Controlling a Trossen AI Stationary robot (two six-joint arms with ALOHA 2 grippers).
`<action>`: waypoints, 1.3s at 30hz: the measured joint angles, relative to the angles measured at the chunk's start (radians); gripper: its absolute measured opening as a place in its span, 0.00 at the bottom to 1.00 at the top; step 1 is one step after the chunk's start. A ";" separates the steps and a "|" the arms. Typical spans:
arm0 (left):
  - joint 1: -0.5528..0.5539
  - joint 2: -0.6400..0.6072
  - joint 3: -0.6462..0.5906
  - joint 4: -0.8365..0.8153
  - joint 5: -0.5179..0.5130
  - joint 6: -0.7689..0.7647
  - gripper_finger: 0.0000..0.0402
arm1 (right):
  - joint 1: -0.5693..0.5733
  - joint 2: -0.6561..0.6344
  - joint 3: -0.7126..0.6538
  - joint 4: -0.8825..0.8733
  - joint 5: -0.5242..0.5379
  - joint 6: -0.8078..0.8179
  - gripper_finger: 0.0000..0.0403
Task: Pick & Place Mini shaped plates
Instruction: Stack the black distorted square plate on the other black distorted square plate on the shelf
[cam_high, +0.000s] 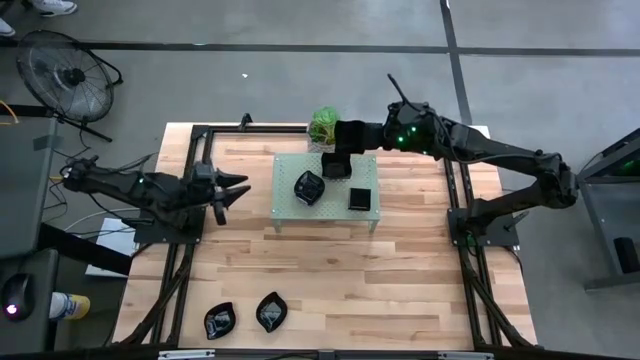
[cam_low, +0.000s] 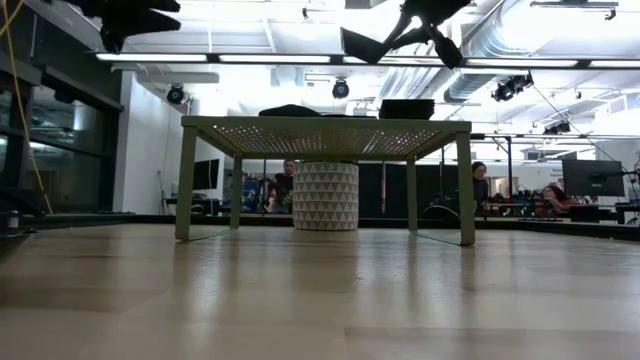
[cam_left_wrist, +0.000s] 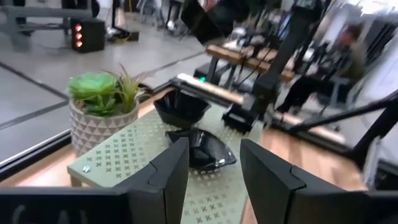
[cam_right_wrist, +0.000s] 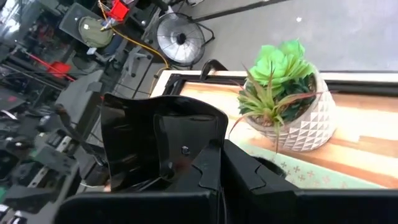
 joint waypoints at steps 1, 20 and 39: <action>0.000 -0.029 -0.023 0.020 0.007 0.001 0.36 | 0.001 0.000 0.000 0.000 0.000 0.011 0.00; 0.000 -0.214 -0.125 0.135 0.073 0.034 0.36 | -0.053 0.219 0.078 -0.087 -0.219 0.108 0.00; 0.000 -0.213 -0.125 0.009 0.057 -0.063 0.36 | -0.061 0.238 0.085 -0.187 -0.261 0.192 0.00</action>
